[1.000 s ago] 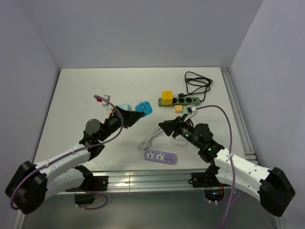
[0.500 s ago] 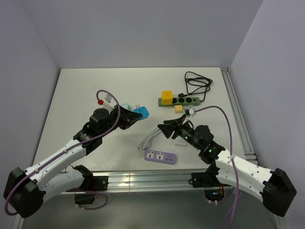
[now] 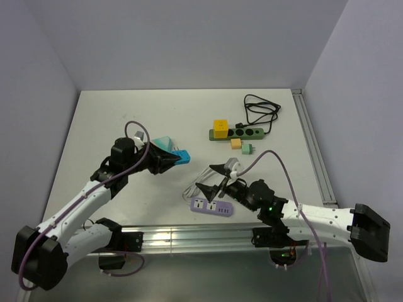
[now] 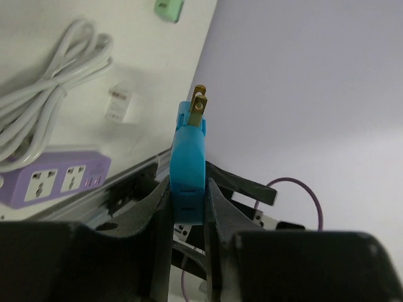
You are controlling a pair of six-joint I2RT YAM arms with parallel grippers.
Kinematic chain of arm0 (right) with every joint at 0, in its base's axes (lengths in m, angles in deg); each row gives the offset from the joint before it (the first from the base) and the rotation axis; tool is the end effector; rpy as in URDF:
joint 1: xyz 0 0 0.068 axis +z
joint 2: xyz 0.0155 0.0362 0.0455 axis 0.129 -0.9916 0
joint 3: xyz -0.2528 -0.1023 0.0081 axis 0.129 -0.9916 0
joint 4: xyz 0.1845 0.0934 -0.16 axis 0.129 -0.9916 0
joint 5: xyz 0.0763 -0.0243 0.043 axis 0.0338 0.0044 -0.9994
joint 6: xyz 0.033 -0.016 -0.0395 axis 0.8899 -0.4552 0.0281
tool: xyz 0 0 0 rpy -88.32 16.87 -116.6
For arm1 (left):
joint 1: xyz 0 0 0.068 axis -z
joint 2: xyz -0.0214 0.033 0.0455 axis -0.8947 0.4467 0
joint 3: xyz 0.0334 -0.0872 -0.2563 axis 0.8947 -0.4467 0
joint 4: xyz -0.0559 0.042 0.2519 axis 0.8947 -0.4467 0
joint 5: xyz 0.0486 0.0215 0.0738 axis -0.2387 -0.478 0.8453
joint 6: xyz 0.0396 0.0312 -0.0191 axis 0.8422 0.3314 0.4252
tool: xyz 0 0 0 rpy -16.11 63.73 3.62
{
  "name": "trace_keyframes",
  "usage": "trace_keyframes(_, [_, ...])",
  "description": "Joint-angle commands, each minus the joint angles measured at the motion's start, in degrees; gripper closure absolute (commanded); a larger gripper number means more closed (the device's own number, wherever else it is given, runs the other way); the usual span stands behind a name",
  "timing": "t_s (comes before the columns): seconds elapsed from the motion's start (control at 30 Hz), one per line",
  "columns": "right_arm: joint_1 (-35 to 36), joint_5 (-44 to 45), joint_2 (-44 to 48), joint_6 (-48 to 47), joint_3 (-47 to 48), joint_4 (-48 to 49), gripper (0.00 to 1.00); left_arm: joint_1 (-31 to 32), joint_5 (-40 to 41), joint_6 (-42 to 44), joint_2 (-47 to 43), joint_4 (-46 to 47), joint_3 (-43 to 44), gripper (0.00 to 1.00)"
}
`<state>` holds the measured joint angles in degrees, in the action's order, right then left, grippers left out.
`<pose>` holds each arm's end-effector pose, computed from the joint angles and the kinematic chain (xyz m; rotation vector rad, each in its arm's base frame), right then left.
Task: Insert the plug
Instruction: Pick up the plug from the center of the board.
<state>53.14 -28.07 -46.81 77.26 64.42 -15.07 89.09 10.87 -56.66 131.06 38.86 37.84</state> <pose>0.0962 0.1622 0.2265 -0.6609 1.3985 0.8063 0.1889 -0.1081 0.2629 -0.8374 2.1914 -1.5945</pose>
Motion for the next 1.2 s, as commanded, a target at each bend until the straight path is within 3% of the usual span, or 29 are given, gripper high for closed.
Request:
trace_keyframes(0.0, [4.74,7.81,0.24,-13.45,2.5,4.2,0.1,-0.67,-9.46,0.59,3.02,-2.34,1.25,1.0])
trace_keyframes(0.27, [12.91,18.0,-9.94,-31.05,5.04,10.35,0.1,-1.54,-12.98,-0.9,1.88,-3.14,-0.51,1.0])
trace_keyframes(0.6, [13.98,17.93,-13.82,-43.09,14.52,1.84,0.25,-1.72,-15.44,-1.69,0.74,-3.76,-2.09,1.0])
trace_keyframes(0.97, [14.68,14.42,-16.02,-43.02,19.19,-7.92,0.23,-2.16,-14.91,-0.46,1.09,-6.13,-0.77,1.0])
trace_keyframes(1.17, [15.82,18.1,-21.99,-44.86,22.7,-11.09,0.27,-2.16,-14.65,-0.99,0.39,-5.69,-1.12,1.0])
